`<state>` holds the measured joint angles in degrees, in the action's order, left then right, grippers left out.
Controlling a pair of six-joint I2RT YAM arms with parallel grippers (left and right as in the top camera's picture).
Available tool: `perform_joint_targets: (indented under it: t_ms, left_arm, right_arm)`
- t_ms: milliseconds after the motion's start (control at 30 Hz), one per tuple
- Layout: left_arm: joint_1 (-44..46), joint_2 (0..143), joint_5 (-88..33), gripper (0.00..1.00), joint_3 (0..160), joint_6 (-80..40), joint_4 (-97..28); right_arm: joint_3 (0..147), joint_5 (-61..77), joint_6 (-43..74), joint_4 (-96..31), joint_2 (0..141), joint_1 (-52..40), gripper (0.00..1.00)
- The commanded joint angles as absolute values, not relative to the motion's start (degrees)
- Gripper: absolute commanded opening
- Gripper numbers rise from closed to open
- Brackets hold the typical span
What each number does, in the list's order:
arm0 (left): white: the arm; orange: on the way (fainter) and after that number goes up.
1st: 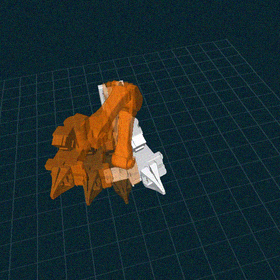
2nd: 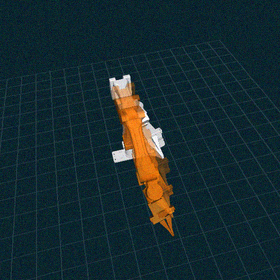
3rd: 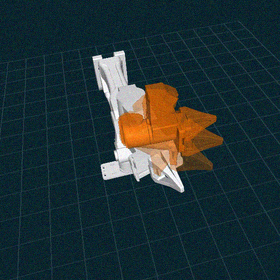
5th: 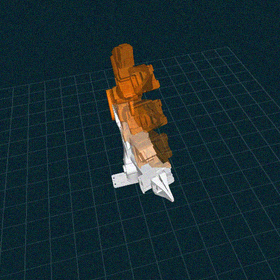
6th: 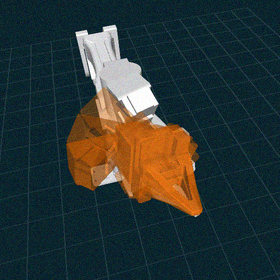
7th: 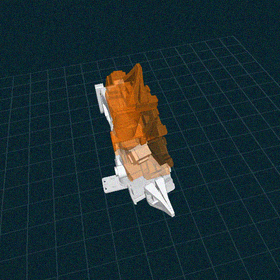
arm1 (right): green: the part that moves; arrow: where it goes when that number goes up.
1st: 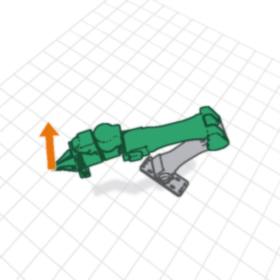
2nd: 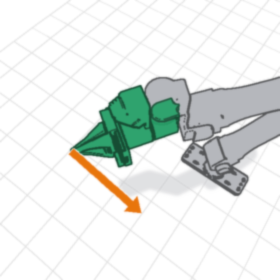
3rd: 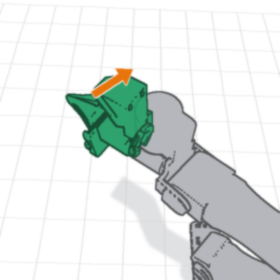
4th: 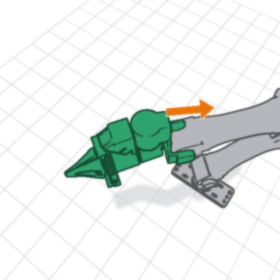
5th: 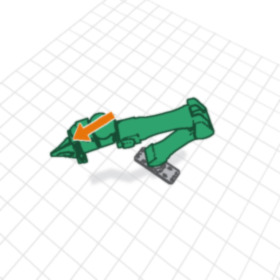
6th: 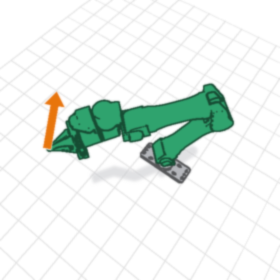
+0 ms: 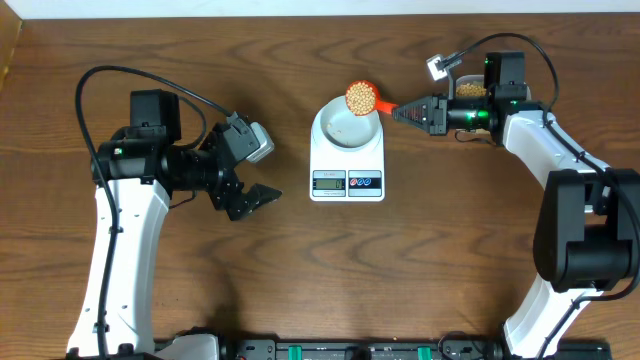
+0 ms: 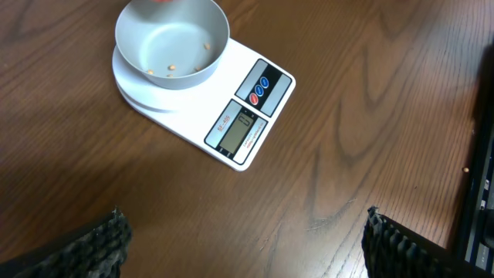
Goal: Scoop item into bowl and weigh 50g on scale
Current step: 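Tilt the red scoop to pour soybeans into the white bowl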
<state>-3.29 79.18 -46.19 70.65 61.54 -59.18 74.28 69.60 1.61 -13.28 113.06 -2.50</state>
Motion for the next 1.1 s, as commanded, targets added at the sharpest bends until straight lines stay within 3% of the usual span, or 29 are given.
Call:
perform_joint_targets:
  t_ms: [0, 1067]
  left_arm:
    - [-3.6, 79.0, -46.9, 0.98, 71.6, 61.9, -59.5]
    - [-3.6, 79.0, -46.9, 0.98, 71.6, 61.9, -59.5]
  right_arm:
    - [74.1, 70.5, -4.6, -14.2, 113.4, -3.2, 0.01]
    - [74.1, 64.1, -23.8, -18.2, 113.4, -3.5, 0.01]
